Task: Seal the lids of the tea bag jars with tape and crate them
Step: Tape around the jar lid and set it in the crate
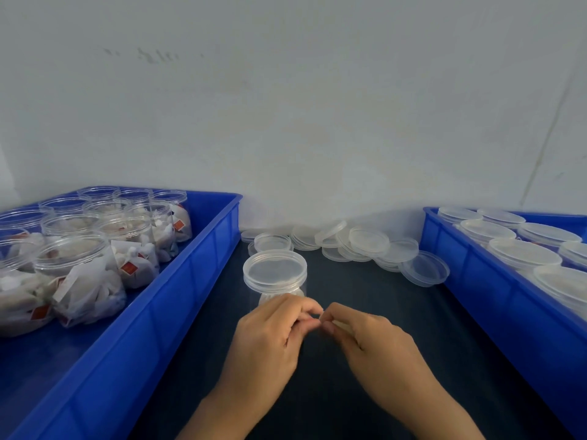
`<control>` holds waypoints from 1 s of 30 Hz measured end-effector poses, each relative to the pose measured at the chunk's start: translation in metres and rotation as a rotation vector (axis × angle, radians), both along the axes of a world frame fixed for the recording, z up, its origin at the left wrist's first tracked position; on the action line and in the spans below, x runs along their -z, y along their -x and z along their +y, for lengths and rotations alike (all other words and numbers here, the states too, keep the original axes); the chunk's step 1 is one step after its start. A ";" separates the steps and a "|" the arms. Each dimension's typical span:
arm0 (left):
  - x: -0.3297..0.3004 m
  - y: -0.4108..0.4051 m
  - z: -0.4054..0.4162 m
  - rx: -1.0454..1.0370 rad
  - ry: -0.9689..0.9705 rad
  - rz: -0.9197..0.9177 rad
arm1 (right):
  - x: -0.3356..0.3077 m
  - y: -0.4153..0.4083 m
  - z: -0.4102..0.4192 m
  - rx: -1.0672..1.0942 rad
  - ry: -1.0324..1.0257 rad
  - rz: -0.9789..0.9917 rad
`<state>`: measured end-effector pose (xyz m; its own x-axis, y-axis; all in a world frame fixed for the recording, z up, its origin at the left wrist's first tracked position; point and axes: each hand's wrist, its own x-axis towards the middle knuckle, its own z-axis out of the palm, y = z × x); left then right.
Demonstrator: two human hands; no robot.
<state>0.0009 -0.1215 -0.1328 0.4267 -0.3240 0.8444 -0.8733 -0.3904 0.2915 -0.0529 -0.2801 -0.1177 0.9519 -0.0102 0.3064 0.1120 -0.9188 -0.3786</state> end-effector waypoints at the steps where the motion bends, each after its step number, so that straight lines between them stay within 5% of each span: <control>1: -0.001 -0.001 0.002 -0.012 -0.006 -0.013 | 0.001 -0.001 -0.001 0.009 -0.009 0.040; 5: -0.003 -0.004 0.007 -0.034 -0.018 -0.039 | 0.004 -0.007 -0.016 0.055 0.000 0.196; 8: -0.005 -0.007 0.009 -0.064 0.032 -0.007 | 0.003 -0.009 -0.026 -0.064 -0.238 0.224; 11: -0.005 -0.012 0.015 -0.097 0.014 -0.020 | 0.000 -0.010 -0.026 -0.155 -0.375 0.122; 17: -0.003 -0.015 0.020 -0.219 -0.049 -0.118 | 0.003 -0.009 -0.015 -0.064 -0.320 -0.068; 22: -0.007 -0.012 0.020 -0.293 0.205 -0.121 | -0.006 -0.008 -0.001 -0.038 -0.177 -0.287; 26: -0.001 -0.019 0.021 -0.112 0.487 0.308 | -0.014 -0.011 0.007 -0.052 -0.065 -0.355; 30: 0.012 -0.035 0.018 0.043 0.377 0.651 | -0.017 -0.011 0.006 -0.055 0.034 -0.339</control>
<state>0.0358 -0.1036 -0.1449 0.8708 -0.0907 0.4831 -0.4913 -0.1310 0.8611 -0.0417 -0.2736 -0.1011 0.7945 0.0538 0.6049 0.2758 -0.9194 -0.2805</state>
